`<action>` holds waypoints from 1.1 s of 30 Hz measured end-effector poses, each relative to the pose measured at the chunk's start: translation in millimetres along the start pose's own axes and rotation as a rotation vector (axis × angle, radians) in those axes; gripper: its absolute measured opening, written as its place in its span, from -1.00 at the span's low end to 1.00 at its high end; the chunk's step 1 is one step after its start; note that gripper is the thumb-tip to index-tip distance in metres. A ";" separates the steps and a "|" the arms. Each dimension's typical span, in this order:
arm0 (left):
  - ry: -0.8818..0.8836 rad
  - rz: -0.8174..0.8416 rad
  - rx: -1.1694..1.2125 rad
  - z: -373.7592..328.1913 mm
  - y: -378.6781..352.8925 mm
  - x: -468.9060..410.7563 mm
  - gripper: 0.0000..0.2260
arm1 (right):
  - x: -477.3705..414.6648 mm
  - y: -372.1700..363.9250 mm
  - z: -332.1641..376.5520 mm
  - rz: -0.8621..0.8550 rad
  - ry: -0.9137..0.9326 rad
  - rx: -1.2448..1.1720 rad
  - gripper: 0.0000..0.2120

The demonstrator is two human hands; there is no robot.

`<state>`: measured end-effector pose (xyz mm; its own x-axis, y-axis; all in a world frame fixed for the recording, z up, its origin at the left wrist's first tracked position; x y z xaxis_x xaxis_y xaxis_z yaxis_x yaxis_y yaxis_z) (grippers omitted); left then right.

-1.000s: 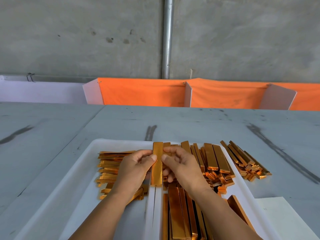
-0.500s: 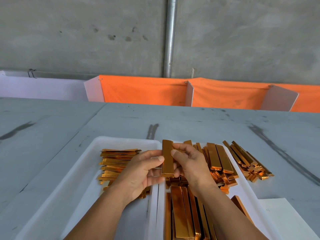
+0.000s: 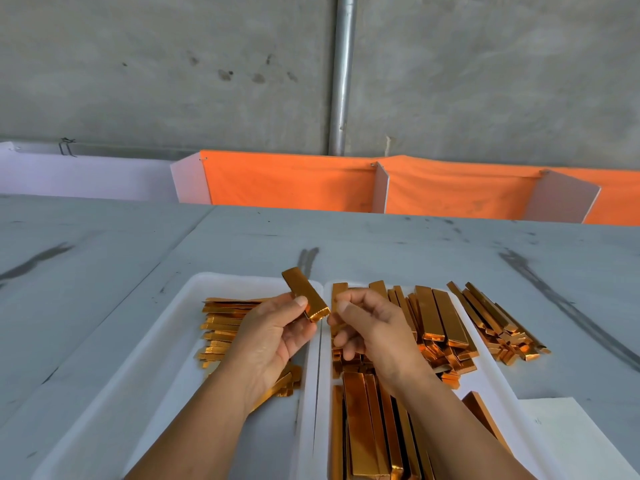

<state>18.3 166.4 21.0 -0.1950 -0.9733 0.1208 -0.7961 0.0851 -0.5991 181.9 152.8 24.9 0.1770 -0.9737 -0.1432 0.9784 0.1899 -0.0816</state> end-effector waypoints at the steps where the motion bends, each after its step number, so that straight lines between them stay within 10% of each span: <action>1: 0.000 0.002 -0.002 0.2 0.0 0.1 -0.80 | 0.2 -0.6 -0.6 0.004 0.001 -0.001 -0.91; 22: 0.009 0.100 -0.058 3.6 -5.2 3.2 -0.84 | 0.7 -7.4 -7.3 -0.093 0.110 0.548 -0.77; 33: 0.020 0.106 -0.058 1.3 -4.1 5.9 -0.83 | 7.1 -7.8 8.0 -0.045 0.033 0.187 -0.86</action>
<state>21.2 160.0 23.1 -0.2904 -0.9539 0.0754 -0.8022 0.1997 -0.5626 176.4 143.4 32.4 0.1319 -0.9756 -0.1757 0.9886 0.1165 0.0953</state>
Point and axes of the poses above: each hand's wrist, its own x-axis away from the middle knuckle, its own y-axis out of the back of the hand, z = x × y, the point moved 1 cm from there along -x, towards the middle knuckle, and after that the axes turned 6 degrees about z, right-handed, at the moved point
